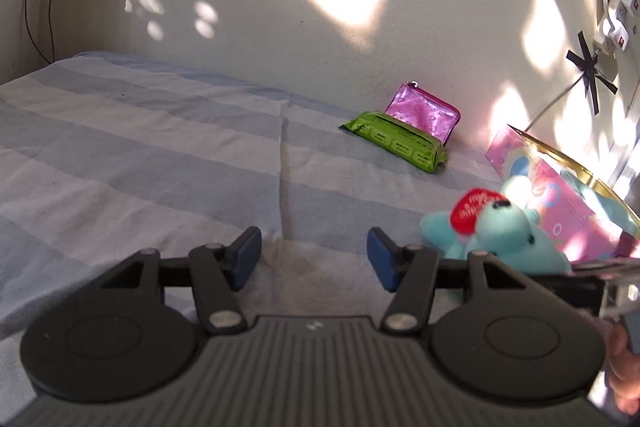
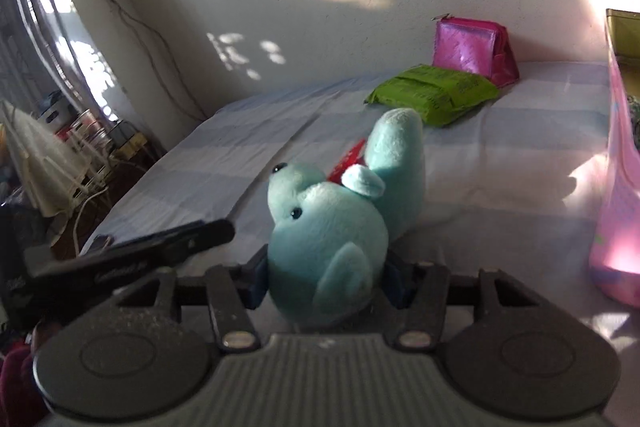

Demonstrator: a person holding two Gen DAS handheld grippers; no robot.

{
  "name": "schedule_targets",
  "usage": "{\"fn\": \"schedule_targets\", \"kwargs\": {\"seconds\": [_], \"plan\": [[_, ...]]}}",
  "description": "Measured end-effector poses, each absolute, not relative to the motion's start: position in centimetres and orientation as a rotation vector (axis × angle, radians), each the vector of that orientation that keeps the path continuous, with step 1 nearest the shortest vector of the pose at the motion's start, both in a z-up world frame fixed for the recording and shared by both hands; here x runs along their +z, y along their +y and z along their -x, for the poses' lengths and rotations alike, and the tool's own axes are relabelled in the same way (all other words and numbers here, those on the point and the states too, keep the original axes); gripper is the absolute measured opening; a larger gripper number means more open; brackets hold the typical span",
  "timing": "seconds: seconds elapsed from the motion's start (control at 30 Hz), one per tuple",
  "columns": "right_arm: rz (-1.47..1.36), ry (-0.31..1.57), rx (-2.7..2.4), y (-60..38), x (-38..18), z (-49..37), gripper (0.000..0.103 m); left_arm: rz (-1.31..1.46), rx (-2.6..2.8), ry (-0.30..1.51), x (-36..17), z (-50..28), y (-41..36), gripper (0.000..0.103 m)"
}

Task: Organize objects
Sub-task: 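Grasp the teal plush toy with both grippers, then lower the plush toy into the pink tin and open both grippers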

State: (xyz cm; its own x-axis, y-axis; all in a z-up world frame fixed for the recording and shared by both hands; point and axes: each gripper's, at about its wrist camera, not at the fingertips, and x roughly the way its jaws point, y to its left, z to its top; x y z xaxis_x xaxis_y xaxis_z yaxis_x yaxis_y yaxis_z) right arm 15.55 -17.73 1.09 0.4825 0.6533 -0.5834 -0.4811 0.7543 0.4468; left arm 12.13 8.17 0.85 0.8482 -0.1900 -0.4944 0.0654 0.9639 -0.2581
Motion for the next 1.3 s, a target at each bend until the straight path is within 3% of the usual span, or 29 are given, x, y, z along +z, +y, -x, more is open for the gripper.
{"fn": "schedule_targets", "kwargs": {"seconds": [0.1,0.17,0.2,0.23,0.47,0.63,0.87,0.97,1.0,1.03,1.3], "plan": [[-0.174,0.866,0.87,-20.1,1.6,-10.7,0.061,0.244,-0.2,0.548,0.9,-12.1,8.1,0.068],[-0.098,0.875,0.865,-21.8,1.8,-8.3,0.077,0.237,-0.254,0.546,1.1,-11.9,7.8,0.071],[-0.058,0.846,0.794,-22.8,2.1,-7.2,0.095,0.224,-0.276,0.542,1.2,-11.6,7.4,0.071],[-0.032,0.802,0.684,-23.9,2.3,-6.1,0.098,0.223,-0.312,0.542,1.4,-11.4,7.0,0.071],[-0.141,0.608,0.434,-27.7,2.2,-0.8,0.096,0.261,-0.589,0.577,3.1,-10.0,1.9,0.076],[-0.074,0.581,0.476,-23.8,1.5,-0.7,0.095,0.291,-0.667,0.643,3.5,-9.9,-1.0,0.076],[0.0,0.617,0.512,-20.2,1.1,-2.8,0.09,0.423,-0.633,0.719,3.1,-9.1,0.7,0.076],[-0.022,0.652,0.544,-19.2,0.4,-4.0,0.081,0.447,-0.658,0.773,2.2,-8.6,0.1,0.074],[-0.036,0.659,0.559,-19.0,0.1,-4.3,0.076,0.439,-0.664,0.788,1.8,-8.6,-0.4,0.063],[-0.033,0.646,0.564,-18.8,0.0,-4.2,0.057,0.409,-0.655,0.805,1.3,-8.5,-1.2,0.06],[0.005,0.46,0.471,-19.9,2.6,-2.6,0.054,0.344,-0.744,0.659,5.6,-9.5,-4.4,0.058]]}}
